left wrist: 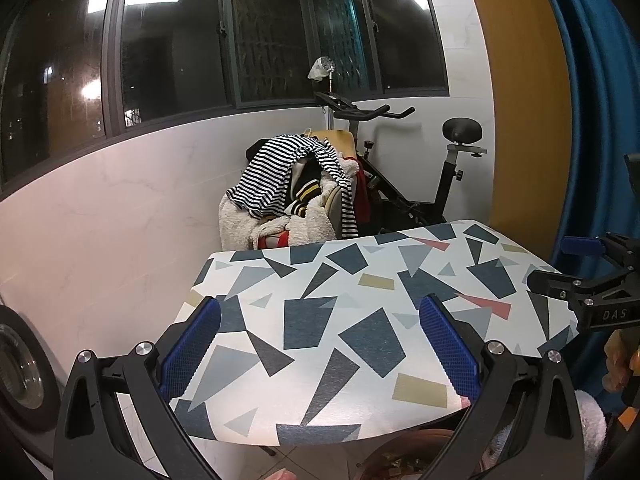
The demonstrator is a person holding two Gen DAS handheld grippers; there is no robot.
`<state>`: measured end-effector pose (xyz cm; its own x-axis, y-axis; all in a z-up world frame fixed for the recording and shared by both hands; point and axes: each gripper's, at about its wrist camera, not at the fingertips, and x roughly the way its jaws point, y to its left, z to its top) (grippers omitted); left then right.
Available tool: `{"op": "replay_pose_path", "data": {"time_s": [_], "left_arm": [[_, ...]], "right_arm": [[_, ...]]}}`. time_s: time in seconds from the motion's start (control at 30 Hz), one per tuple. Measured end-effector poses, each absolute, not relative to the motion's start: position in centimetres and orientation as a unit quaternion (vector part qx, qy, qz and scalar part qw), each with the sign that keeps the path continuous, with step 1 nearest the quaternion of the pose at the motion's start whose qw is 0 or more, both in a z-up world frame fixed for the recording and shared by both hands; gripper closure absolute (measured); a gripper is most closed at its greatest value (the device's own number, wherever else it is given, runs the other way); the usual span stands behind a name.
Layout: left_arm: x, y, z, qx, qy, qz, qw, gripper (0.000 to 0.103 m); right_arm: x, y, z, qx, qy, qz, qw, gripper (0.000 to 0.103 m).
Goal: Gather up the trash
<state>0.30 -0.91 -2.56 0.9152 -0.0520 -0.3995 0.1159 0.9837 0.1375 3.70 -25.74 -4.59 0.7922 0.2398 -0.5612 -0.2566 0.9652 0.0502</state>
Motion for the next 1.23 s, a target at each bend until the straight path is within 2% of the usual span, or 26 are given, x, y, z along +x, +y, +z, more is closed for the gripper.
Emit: {"op": "replay_pose_path", "data": {"time_s": [1.23], "left_arm": [[0.14,-0.79,-1.80,0.068,0.203,-0.042,0.976,0.006]], "right_arm": [[3.10,-25.63,-3.82,-0.016,0.290,0.133,0.948,0.006]]}}
